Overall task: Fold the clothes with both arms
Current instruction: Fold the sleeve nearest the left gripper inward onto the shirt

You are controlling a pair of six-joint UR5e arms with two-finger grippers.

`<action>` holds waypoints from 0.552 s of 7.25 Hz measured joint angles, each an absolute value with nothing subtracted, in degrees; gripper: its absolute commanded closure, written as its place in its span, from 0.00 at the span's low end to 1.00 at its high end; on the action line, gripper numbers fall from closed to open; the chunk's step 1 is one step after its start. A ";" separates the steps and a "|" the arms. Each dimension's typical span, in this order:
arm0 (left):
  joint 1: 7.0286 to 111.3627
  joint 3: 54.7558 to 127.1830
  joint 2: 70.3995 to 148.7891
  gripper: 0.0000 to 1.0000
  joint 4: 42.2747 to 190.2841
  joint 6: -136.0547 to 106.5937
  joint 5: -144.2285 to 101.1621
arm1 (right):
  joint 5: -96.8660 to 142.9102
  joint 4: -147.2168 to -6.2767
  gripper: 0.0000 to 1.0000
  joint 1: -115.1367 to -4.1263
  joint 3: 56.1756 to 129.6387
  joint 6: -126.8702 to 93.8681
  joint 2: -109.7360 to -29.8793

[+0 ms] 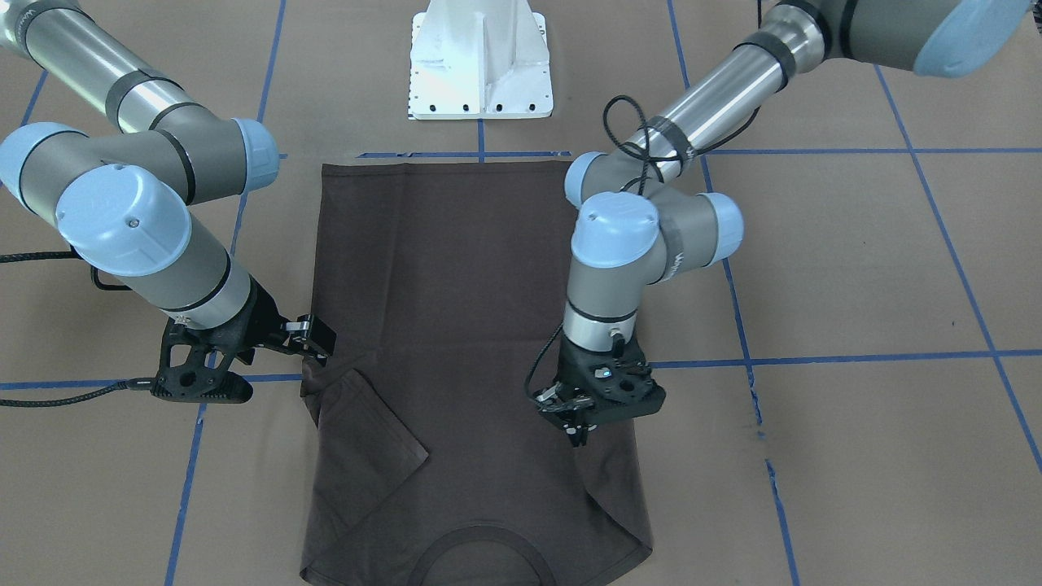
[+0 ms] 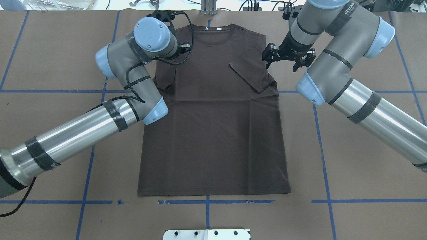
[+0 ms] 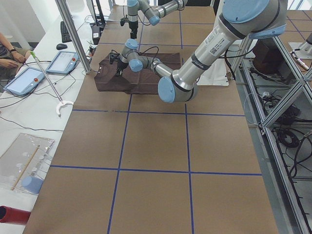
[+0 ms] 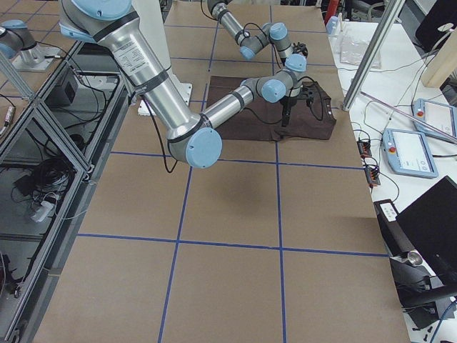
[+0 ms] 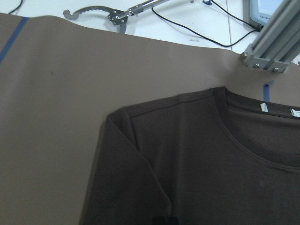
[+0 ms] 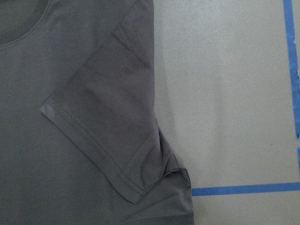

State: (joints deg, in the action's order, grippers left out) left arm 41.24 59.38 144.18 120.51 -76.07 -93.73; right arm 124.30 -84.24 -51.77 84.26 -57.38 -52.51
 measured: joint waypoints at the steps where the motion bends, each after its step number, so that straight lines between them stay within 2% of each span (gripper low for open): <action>1: 40.97 56.84 145.56 1.00 121.19 -76.74 -93.66 | 124.29 -84.06 0.00 -51.41 84.25 -58.16 -52.47; 4: 40.84 55.17 146.77 1.00 122.09 -77.22 -93.68 | 124.28 -82.70 0.00 -51.06 83.76 -58.69 -52.73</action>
State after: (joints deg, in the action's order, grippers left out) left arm 40.84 55.17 146.77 122.09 -77.22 -93.68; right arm 124.28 -82.70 -51.06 83.76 -58.69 -52.73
